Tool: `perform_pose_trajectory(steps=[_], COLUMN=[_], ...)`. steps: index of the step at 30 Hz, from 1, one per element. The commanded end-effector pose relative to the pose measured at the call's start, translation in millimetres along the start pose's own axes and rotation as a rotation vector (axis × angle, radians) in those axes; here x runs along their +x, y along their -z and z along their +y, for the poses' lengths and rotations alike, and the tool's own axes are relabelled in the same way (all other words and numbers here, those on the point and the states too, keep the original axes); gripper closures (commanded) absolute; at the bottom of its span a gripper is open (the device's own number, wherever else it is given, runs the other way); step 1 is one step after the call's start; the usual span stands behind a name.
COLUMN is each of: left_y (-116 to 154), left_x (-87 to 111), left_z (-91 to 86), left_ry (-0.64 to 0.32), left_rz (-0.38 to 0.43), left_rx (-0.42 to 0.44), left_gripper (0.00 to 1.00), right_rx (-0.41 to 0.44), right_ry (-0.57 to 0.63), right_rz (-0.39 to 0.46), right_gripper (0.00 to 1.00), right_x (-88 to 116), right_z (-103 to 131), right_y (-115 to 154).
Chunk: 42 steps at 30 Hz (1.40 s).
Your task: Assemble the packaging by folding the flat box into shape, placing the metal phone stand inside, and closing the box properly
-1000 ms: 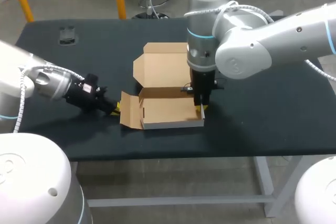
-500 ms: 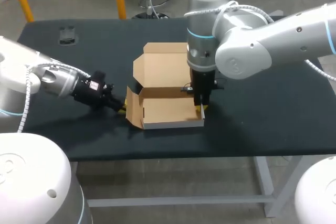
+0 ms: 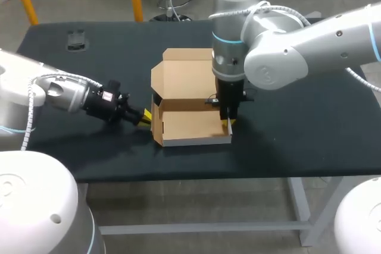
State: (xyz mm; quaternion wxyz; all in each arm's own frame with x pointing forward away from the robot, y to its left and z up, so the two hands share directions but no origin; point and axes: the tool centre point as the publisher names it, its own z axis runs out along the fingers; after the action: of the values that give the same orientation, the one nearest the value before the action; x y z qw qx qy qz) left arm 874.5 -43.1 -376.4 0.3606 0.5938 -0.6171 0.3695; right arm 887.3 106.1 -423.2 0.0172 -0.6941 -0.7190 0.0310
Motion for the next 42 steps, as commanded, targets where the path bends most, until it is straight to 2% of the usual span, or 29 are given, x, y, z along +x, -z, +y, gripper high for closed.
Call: perform_pose_trajectory(steps=[1, 8, 11, 23, 38, 42], left_y=[-1.0, -1.0, -1.0, -8.8, -20.9, -24.9], left_x=[-4.3, -1.7, -0.7, 12.2, 22.6, 24.3], left_z=[-1.3, -2.2, -3.1, -3.4, -5.2, -5.4], left_ry=[0.001, 0.009, 0.012, -0.009, -0.015, -0.017], left_rz=[0.023, 0.048, 0.058, 0.079, 0.027, -0.011], left_rx=[0.0, 0.014, 0.022, 0.015, 0.018, 0.025], left_gripper=[0.76, 0.7, 0.71, 0.65, 0.63, 0.63], right_rx=[0.006, 0.006, 0.006, 0.006, 0.006, 0.006], right_ry=[0.001, 0.001, 0.001, 0.001, 0.001, 0.001], right_rz=[-0.003, -0.003, -0.003, -0.003, -0.003, -0.003], right_gripper=[1.0, 1.0, 1.0, 1.0, 1.0, 1.0], right_x=[1.8, 1.8, 1.8, 1.8, 1.8, 1.8], right_z=[1.2, 1.2, 1.2, 1.2, 1.2, 1.2], right_y=[-1.3, -1.3, -1.3, -1.3, -1.3, -1.3])
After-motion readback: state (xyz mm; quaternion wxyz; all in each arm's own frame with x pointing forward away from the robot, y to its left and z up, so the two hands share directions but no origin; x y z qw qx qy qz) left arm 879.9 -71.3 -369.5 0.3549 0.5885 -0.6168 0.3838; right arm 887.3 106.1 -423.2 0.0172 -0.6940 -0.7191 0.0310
